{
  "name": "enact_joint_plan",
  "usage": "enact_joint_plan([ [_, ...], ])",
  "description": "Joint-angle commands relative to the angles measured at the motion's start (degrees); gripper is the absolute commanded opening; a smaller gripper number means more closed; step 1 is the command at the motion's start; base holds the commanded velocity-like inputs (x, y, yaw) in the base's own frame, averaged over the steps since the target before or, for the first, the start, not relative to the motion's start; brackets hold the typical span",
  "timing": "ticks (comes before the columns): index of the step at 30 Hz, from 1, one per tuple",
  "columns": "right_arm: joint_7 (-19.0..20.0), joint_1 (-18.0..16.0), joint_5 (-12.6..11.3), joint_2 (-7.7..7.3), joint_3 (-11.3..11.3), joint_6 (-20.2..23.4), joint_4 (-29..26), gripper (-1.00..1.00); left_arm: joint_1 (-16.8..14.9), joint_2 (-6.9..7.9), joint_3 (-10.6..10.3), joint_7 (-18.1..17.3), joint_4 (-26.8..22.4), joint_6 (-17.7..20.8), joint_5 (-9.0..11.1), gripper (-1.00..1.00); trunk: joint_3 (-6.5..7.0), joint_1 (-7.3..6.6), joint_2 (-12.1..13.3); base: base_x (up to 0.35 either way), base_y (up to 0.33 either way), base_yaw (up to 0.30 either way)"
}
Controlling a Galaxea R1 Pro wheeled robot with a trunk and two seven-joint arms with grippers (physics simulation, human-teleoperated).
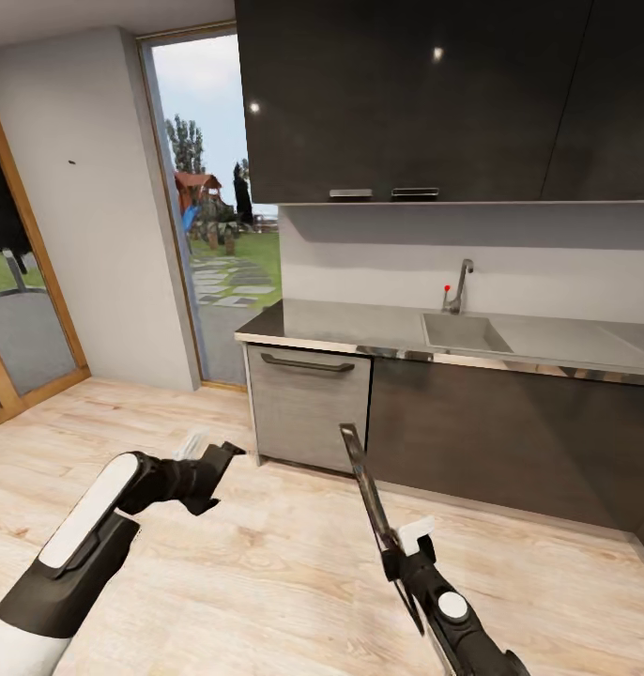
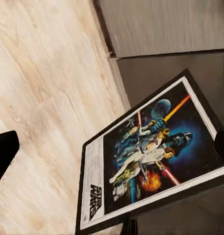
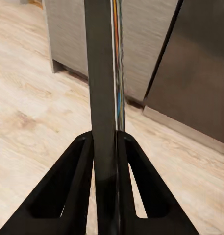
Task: Pick up the poster from the kitchen countertop and hang it on one of the wall nails in the kitchen.
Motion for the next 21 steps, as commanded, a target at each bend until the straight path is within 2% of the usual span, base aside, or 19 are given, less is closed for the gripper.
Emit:
enact_joint_plan([
  [1,5.19,-0.01,-0.75,-0.21,-1.93,-0.41,-0.1,-1.0,0.82,1.41,-0.01,-3.85,1.55,4.33,0.47,1.0,-0.06,0.0,-0.04,0.0,0.0,0.0],
  [3,9.96,0.0,-1.6,-0.47,-3.88,-0.69,-0.13,-1.0,1.79,2.32,0.01,-8.78,4.37,7.95,0.67,1.0,-0.06,0.0,-0.04,0.0,0.0,0.0],
  [4,14.41,0.01,-2.14,-0.71,-5.99,-0.88,-0.15,-1.0,2.52,2.97,0.02,-14.5,8.47,11.29,0.71,1.0,-0.06,0.0,-0.04,0.0,0.0,0.0],
  [5,16.5,0.01,-2.34,-0.81,-7.09,-0.96,-0.16,-1.0,2.79,3.25,0.02,-17.6,10.89,12.86,0.68,1.0,-0.06,0.0,-0.04,0.0,0.0,0.0],
  [6,24.58,0.02,-2.8,-1.06,-11.5,-1.11,-0.14,-1.0,3.42,4.41,-0.02,-31.47,21.48,17.93,-1.02,1.0,-0.06,0.0,-0.04,0.0,0.0,0.0],
  [7,28.59,0.02,-2.9,-1.34,-13.58,-1.14,-0.13,-1.0,3.57,4.94,-0.07,-39.12,26.8,19.35,-3.94,1.0,-0.06,0.0,-0.04,0.0,0.0,0.0],
  [8,32.7,0.02,-2.97,-1.73,-15.68,-1.1,-0.12,-1.0,3.67,5.37,-0.13,-47.95,32.3,20.26,-9.04,1.0,-0.06,0.0,-0.04,0.0,0.0,0.0],
  [11,38.39,0.02,-3.03,-2.55,-18.46,-0.98,0.03,-1.0,3.76,5.74,-0.25,-63.14,40.56,20.98,-19.55,1.0,-0.06,0.0,-0.04,0.0,0.0,0.0],
  [12,41.39,0.02,-3.05,-3.06,-19.69,-0.94,0.11,-1.0,3.8,5.85,-0.31,-73.79,45.55,21.04,-27.27,1.0,-0.06,0.0,-0.04,0.0,0.0,0.0],
  [14,43.66,0.02,-3.1,-3.4,-20.47,-0.91,0.16,-1.0,3.82,5.89,-0.34,-84.27,50.15,20.48,-35.11,1.0,-0.06,0.0,-0.04,0.0,0.0,0.0],
  [15,45.26,0.02,-3.13,-3.65,-20.97,-0.89,0.2,-1.0,3.84,5.92,-0.37,-93.67,54.42,18.72,-42.5,1.0,-0.06,0.0,-0.04,0.0,0.0,0.0],
  [16,46.32,0.02,-3.15,-3.79,-21.29,-0.88,0.22,-1.0,3.85,5.92,-0.35,-101.33,58.43,15.44,-48.92,1.0,-0.06,0.0,-0.04,0.0,0.0,0.0],
  [18,46.99,0.02,-3.16,-3.87,-21.5,-0.87,0.23,-1.0,3.85,5.9,-0.34,-107.08,61.98,11.07,-53.82,1.0,-0.06,0.0,-0.04,0.0,0.0,0.0],
  [19,47.42,0.02,-3.17,-3.91,-21.6,-0.86,0.26,-1.0,3.85,5.89,-0.36,-111.07,64.98,6.33,-57.07,1.0,-0.06,0.0,-0.04,0.0,0.0,0.0],
  [20,47.58,0.02,-3.17,-3.93,-21.65,-0.86,0.27,-1.0,3.86,5.89,-0.36,-112.5,66.3,4.05,-58.25,1.0,-0.06,0.0,-0.04,0.0,0.0,0.0],
  [21,47.82,0.02,-3.19,-3.97,-21.73,-0.86,0.25,-1.0,3.86,5.88,-0.37,-114.54,68.71,-0.12,-59.99,1.0,-0.06,0.0,-0.04,0.0,0.0,0.0],
])
